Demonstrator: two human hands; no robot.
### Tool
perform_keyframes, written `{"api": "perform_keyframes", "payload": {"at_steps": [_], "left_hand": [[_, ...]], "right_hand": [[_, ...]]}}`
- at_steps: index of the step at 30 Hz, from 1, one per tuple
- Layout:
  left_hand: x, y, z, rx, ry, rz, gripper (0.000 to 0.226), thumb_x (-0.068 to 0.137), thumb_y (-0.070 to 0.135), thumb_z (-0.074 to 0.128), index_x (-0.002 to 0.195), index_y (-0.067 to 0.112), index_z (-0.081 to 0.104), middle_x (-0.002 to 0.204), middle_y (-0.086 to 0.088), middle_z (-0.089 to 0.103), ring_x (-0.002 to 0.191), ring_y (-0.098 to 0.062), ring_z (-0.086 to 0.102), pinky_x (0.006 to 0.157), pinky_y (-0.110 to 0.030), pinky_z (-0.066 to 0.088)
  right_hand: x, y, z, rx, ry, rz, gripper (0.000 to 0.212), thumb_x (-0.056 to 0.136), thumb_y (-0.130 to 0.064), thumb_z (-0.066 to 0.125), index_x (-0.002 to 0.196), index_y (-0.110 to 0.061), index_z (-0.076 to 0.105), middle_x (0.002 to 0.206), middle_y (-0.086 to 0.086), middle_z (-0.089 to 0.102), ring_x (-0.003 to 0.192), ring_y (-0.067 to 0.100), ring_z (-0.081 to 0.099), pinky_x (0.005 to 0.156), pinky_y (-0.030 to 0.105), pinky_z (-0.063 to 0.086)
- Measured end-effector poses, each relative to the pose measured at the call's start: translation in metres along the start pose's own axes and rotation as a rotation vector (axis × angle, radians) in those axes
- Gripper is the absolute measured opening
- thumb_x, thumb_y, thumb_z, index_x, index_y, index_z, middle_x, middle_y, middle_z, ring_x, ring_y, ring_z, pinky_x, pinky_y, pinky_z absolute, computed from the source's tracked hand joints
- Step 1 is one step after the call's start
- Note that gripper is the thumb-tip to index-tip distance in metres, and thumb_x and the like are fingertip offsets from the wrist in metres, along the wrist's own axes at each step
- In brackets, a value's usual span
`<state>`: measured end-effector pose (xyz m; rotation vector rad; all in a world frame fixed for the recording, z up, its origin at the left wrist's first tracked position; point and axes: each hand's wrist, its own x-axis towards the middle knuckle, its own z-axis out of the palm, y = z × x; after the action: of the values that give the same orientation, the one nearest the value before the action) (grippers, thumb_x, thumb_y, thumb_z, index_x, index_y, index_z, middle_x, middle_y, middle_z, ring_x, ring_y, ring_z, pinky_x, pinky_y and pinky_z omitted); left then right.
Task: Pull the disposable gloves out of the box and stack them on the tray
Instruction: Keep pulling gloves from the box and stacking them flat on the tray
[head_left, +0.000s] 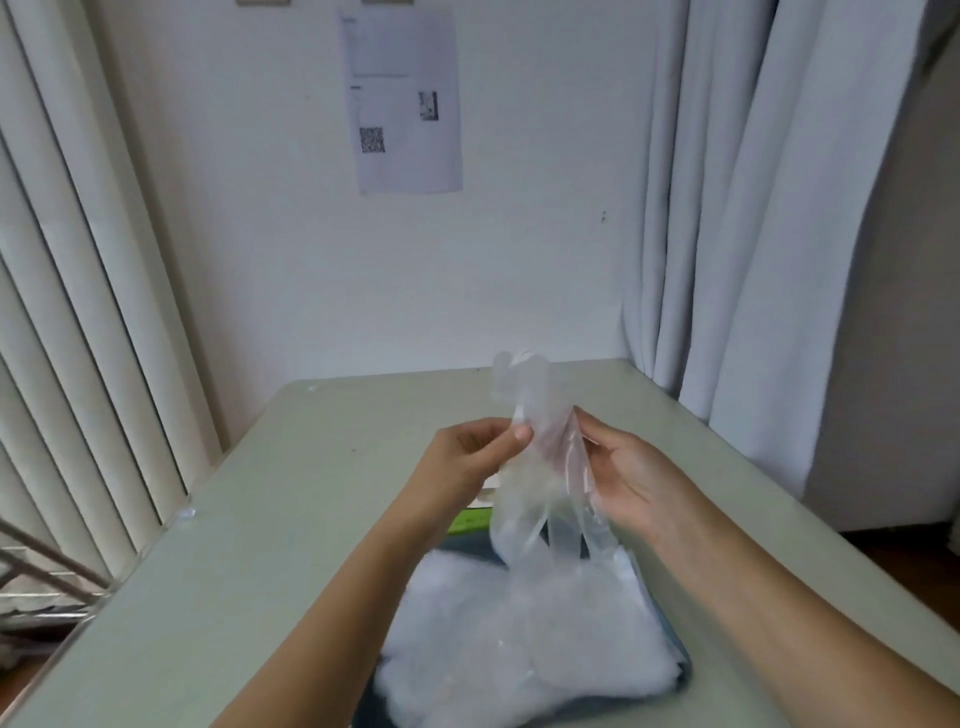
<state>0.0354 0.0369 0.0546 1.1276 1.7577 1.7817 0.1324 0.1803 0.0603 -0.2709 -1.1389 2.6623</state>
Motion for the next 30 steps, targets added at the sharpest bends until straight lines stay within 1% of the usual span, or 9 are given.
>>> {"api": "perform_keyframes", "payload": {"at_steps": [2,7,11,13,17,20,23,25,30], "left_hand": [[-0.009,0.009,0.007,-0.021,0.071,0.006,0.024,0.082,0.030,0.071,0.082,0.006,0.072,0.070,0.000,0.062,0.061,-0.006,0.053,0.059,-0.016,0.038],[-0.022,0.035,0.013,-0.097,0.128,0.003,0.024,0.075,0.031,0.075,0.064,0.013,0.064,0.064,-0.002,0.060,0.058,-0.012,0.052,0.060,-0.024,0.041],[-0.032,0.064,0.009,0.255,0.227,0.069,0.025,0.077,0.017,0.080,0.065,0.009,0.060,0.051,0.003,0.059,0.044,-0.004,0.053,0.051,-0.016,0.044],[-0.038,0.076,0.005,0.483,0.266,0.122,0.026,0.077,0.020,0.080,0.065,0.011,0.059,0.050,0.007,0.059,0.043,-0.001,0.051,0.049,-0.013,0.043],[-0.050,0.088,-0.001,0.747,0.290,0.188,0.026,0.076,0.023,0.078,0.063,0.016,0.057,0.059,0.010,0.058,0.054,-0.001,0.052,0.055,-0.016,0.043],[-0.058,0.090,-0.004,0.812,0.288,0.194,0.025,0.075,0.023,0.077,0.064,0.017,0.056,0.062,0.012,0.057,0.055,0.003,0.051,0.052,-0.011,0.039],[-0.065,0.090,-0.005,0.859,0.255,0.179,0.026,0.073,0.025,0.080,0.064,0.018,0.056,0.062,0.012,0.058,0.055,0.001,0.051,0.052,-0.010,0.039],[-0.070,0.090,-0.007,0.862,0.221,0.152,0.029,0.071,0.026,0.082,0.062,0.019,0.055,0.061,0.012,0.059,0.053,0.002,0.051,0.051,-0.009,0.039],[-0.080,0.086,-0.022,0.532,0.137,-0.039,0.031,0.069,0.026,0.085,0.061,0.014,0.059,0.057,0.005,0.063,0.052,-0.002,0.055,0.055,-0.012,0.045]], "right_hand": [[-0.010,0.002,0.003,0.009,-0.013,-0.016,0.044,0.091,-0.022,0.054,0.124,0.007,0.058,0.127,0.024,0.059,0.115,0.031,0.060,0.097,0.046,0.049],[-0.029,0.012,0.012,-0.020,-0.031,-0.033,0.040,0.093,-0.018,0.050,0.125,0.004,0.059,0.129,0.017,0.060,0.122,0.026,0.056,0.104,0.041,0.044],[-0.046,0.010,0.023,-0.144,0.191,-0.135,0.029,0.089,-0.026,0.061,0.107,-0.003,0.064,0.114,0.015,0.060,0.100,0.027,0.060,0.092,0.038,0.048],[-0.059,0.004,0.033,-0.276,0.262,-0.235,0.047,0.073,-0.046,0.068,0.104,-0.011,0.063,0.111,0.008,0.059,0.103,0.023,0.059,0.090,0.037,0.050],[-0.083,-0.009,0.052,-0.572,0.166,-0.386,0.075,0.052,-0.066,0.065,0.112,-0.023,0.057,0.117,-0.001,0.058,0.112,0.017,0.057,0.094,0.038,0.051],[-0.086,-0.014,0.059,-0.839,0.175,-0.423,0.063,0.064,-0.053,0.075,0.117,-0.023,0.058,0.114,-0.007,0.062,0.106,0.008,0.060,0.091,0.032,0.052],[-0.080,-0.013,0.059,-1.098,0.216,-0.468,0.018,0.080,-0.028,0.075,0.095,-0.018,0.070,0.095,-0.002,0.070,0.091,0.015,0.067,0.086,0.035,0.053],[-0.076,-0.011,0.058,-1.196,0.224,-0.481,0.006,0.082,-0.020,0.072,0.080,-0.015,0.072,0.080,0.002,0.071,0.078,0.015,0.066,0.082,0.037,0.054],[-0.084,0.000,0.051,-0.907,0.172,-0.358,0.011,0.094,-0.006,0.056,0.085,0.000,0.060,0.084,0.018,0.071,0.066,0.016,0.069,0.064,0.020,0.057]]}}
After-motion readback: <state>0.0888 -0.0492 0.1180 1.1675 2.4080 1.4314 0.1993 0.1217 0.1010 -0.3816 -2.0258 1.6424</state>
